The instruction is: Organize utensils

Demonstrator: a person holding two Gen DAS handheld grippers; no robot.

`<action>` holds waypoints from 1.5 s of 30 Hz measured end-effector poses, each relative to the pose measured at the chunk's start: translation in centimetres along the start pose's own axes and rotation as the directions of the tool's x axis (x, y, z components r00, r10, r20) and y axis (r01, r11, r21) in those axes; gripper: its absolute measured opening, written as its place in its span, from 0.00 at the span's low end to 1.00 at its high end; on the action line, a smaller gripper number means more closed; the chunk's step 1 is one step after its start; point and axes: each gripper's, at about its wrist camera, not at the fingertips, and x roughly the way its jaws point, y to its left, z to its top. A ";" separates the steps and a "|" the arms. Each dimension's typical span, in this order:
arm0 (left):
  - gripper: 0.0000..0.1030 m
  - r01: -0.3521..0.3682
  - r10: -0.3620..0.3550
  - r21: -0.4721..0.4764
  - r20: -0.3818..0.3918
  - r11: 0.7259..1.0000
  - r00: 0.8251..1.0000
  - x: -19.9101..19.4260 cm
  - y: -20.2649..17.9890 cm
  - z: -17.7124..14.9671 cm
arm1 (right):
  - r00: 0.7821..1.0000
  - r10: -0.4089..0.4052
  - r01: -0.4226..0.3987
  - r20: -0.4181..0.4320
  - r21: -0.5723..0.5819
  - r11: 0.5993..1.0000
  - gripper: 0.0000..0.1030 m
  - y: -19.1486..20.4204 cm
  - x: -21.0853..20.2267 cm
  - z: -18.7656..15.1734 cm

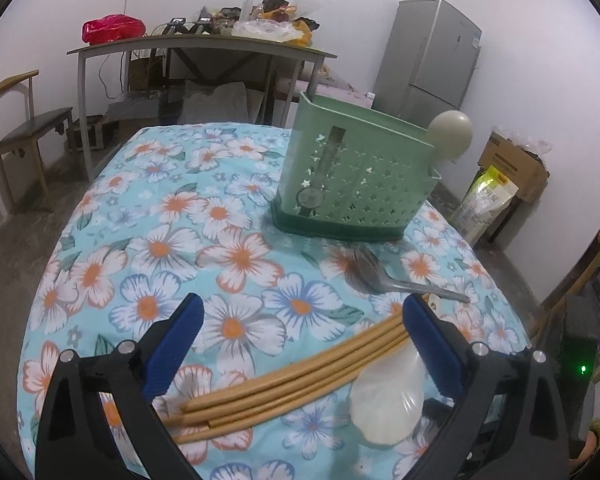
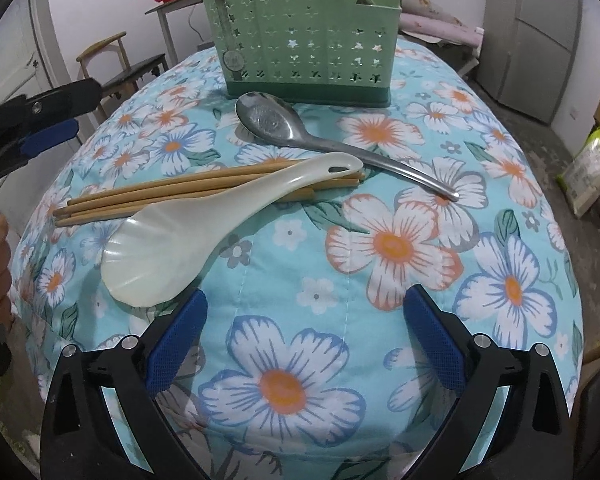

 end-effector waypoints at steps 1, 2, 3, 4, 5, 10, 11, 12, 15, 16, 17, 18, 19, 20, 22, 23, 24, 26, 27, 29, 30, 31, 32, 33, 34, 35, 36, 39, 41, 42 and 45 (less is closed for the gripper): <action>0.95 0.001 -0.001 -0.003 0.000 1.000 1.000 0.1 0.1 0.1 | 1.000 0.001 -0.001 0.001 0.001 1.000 0.93 0.0 0.0 0.0; 0.95 0.007 -0.007 -0.007 0.001 1.000 1.000 0.1 0.3 0.3 | 1.000 0.001 -0.001 0.003 0.002 1.000 0.93 0.0 0.0 0.0; 0.95 0.012 -0.012 -0.008 0.004 1.000 1.000 0.1 0.5 0.5 | 1.000 0.002 -0.002 0.005 0.004 1.000 0.93 0.0 -0.1 -0.1; 0.95 0.014 -0.014 -0.008 0.007 1.000 1.000 0.2 0.6 0.7 | 1.000 0.004 -0.004 0.006 0.007 1.000 0.93 -0.1 -0.1 -0.1; 0.95 0.015 -0.015 -0.005 0.007 1.000 1.000 0.2 0.7 0.9 | 1.000 0.005 -0.005 0.006 0.008 1.000 0.93 -0.1 0.0 0.0; 0.94 0.005 -0.005 -0.003 0.026 1.000 1.000 -0.5 1.6 1.9 | 0.999 0.026 -0.025 -0.024 0.028 0.999 0.92 -0.3 -0.2 0.6; 0.95 0.005 -0.005 -0.010 0.032 1.000 0.999 -0.7 1.9 1.8 | 0.999 0.034 -0.033 -0.025 0.032 0.999 0.92 -0.4 -0.4 0.9; 0.95 0.005 -0.005 -0.019 0.033 1.000 0.999 -0.9 2.2 1.7 | 0.999 0.046 -0.046 -0.012 0.042 0.998 0.92 -0.5 -0.8 1.1; 0.94 0.036 -0.035 -0.067 0.019 0.997 0.999 -1.0 3.1 0.9 | 0.996 0.067 -0.071 0.062 0.059 0.996 0.92 -0.6 -2.5 1.4; 0.94 0.048 -0.047 -0.081 0.013 0.996 0.999 -0.9 3.3 0.7 | 0.993 0.069 -0.075 0.093 0.064 0.995 0.92 -0.6 -3.0 1.4; 0.94 0.056 -0.057 -0.094 0.001 0.994 0.998 -0.7 3.5 0.5 | 0.991 0.069 -0.078 0.116 0.072 0.994 0.92 -0.4 -3.3 1.4; 0.94 0.062 -0.064 -0.102 -0.014 0.993 0.998 -0.4 3.7 0.4 | 0.989 0.075 -0.086 0.129 0.082 0.993 0.92 -0.2 -3.5 1.5; 0.94 0.063 -0.066 -0.101 -0.022 0.993 0.998 -0.2 3.7 0.4 | 0.987 0.091 -0.103 0.133 0.089 0.991 0.92 0.0 -3.6 1.5; 0.94 0.061 -0.064 -0.096 -0.029 0.993 0.998 0.1 3.8 0.5 | 0.985 0.111 -0.124 0.134 0.090 0.988 0.92 0.2 -3.6 1.6; 0.94 0.055 -0.057 -0.098 -0.018 0.994 0.998 0.2 4.0 0.7 | 0.980 0.149 -0.157 0.131 0.061 0.986 0.92 1.0 -3.6 1.9; 0.94 0.050 -0.051 -0.110 -0.006 0.993 0.999 0.2 4.2 0.7 | 0.980 0.151 -0.157 0.132 0.037 0.987 0.92 1.5 -3.6 2.1; 0.94 0.049 -0.050 -0.123 0.002 0.991 0.999 0.2 4.5 0.7 | 0.980 0.148 -0.152 0.131 0.016 0.988 0.92 2.0 -3.6 2.3; 0.94 0.053 -0.053 -0.152 0.006 0.987 0.999 0.3 5.1 0.7 | 0.980 0.150 -0.150 0.129 -0.011 0.989 0.91 2.7 -3.5 2.7; 0.94 0.060 -0.060 -0.162 0.004 0.985 0.998 0.3 5.4 0.7 | 0.980 0.154 -0.154 0.128 -0.013 0.988 0.90 2.9 -3.5 2.8; 0.94 0.078 -0.080 -0.177 -0.005 0.981 0.997 0.4 5.7 0.9 | 0.979 0.166 -0.166 0.122 -0.009 0.986 0.89 3.2 -3.2 2.8; 0.94 0.088 -0.090 -0.177 -0.007 0.980 0.996 0.4 5.8 1.2 | 0.979 0.165 -0.165 0.120 -0.003 0.986 0.89 3.3 -3.1 2.6; 0.94 0.094 -0.097 -0.175 -0.006 0.980 0.995 0.4 5.8 1.5 | 0.979 0.165 -0.166 0.117 0.004 0.986 0.88 3.3 -2.9 2.5; 0.94 0.100 -0.101 -0.174 -0.002 0.980 0.995 0.3 5.7 1.9 | 0.980 0.165 -0.167 0.113 0.012 0.986 0.88 3.2 -2.7 2.4; 0.92 0.109 -0.109 -0.179 0.010 0.978 0.994 0.1 5.7 2.7 | 0.981 0.159 -0.162 0.110 0.022 0.987 0.88 3.1 -2.4 2.3; 0.91 0.118 -0.118 -0.183 0.013 0.976 0.993 0.0 5.6 3.3 | 0.982 0.151 -0.155 0.112 0.033 0.987 0.88 2.9 -2.3 2.2; 0.91 0.132 -0.132 -0.184 0.011 0.974 0.991 0.0 5.5 3.9 | 0.983 0.143 -0.149 0.115 0.051 0.987 0.88 2.6 -2.1 2.1; 0.90 0.148 -0.150 -0.181 0.005 0.972 0.989 0.1 5.3 4.6 | 0.983 0.139 -0.148 0.118 0.072 0.986 0.88 2.2 -2.0 2.0; 0.86 0.175 -0.180 -0.175 -0.015 0.969 0.984 0.7 4.4 6.3 | 0.981 0.135 -0.150 0.137 0.106 0.983 0.86 1.4 -2.4 1.7; 0.83 0.189 -0.199 -0.171 -0.040 0.967 0.979 1.6 3.6 6.7 | 0.980 0.129 -0.144 0.150 0.099 0.985 0.86 1.2 -3.0 1.6; 0.82 0.201 -0.214 -0.172 -0.058 0.964 0.975 2.1 3.2 6.7 | 0.980 0.126 -0.141 0.156 0.090 0.986 0.86 1.0 -3.3 1.4; 0.75 0.250 -0.283 -0.213 -0.143 0.945 0.948 4.6 1.8 6.3 | 0.980 0.127 -0.141 0.156 0.085 0.986 0.86 0.7 -3.7 1.1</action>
